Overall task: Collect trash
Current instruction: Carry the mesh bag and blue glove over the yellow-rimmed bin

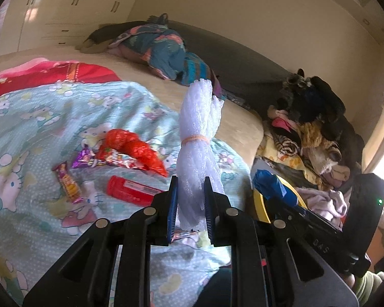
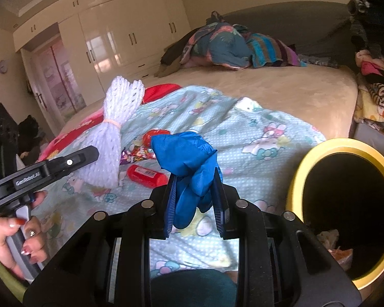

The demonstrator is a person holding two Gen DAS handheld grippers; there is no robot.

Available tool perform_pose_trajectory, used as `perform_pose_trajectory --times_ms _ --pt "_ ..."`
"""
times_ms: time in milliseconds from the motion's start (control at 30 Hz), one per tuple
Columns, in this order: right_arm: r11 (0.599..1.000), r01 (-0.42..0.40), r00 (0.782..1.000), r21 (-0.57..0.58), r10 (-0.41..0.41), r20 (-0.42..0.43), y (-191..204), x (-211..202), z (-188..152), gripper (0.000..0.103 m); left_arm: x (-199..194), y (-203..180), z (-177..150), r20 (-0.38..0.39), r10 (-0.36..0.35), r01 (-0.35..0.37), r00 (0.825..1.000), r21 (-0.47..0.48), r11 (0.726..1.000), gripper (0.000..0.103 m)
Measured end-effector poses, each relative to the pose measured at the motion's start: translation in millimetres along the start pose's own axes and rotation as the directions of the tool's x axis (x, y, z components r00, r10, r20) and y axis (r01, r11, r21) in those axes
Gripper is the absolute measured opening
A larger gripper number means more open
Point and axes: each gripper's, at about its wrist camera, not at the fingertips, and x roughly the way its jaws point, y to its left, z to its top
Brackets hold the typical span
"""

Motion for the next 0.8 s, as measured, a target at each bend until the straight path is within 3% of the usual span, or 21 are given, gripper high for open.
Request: perform_pose_trajectory --times_ms 800 --pt "0.983 0.122 0.988 0.137 -0.133 0.075 -65.1 -36.0 0.9 0.019 13.9 -65.2 -13.4 -0.059 -0.127 0.133 0.990 0.125 0.983 0.018"
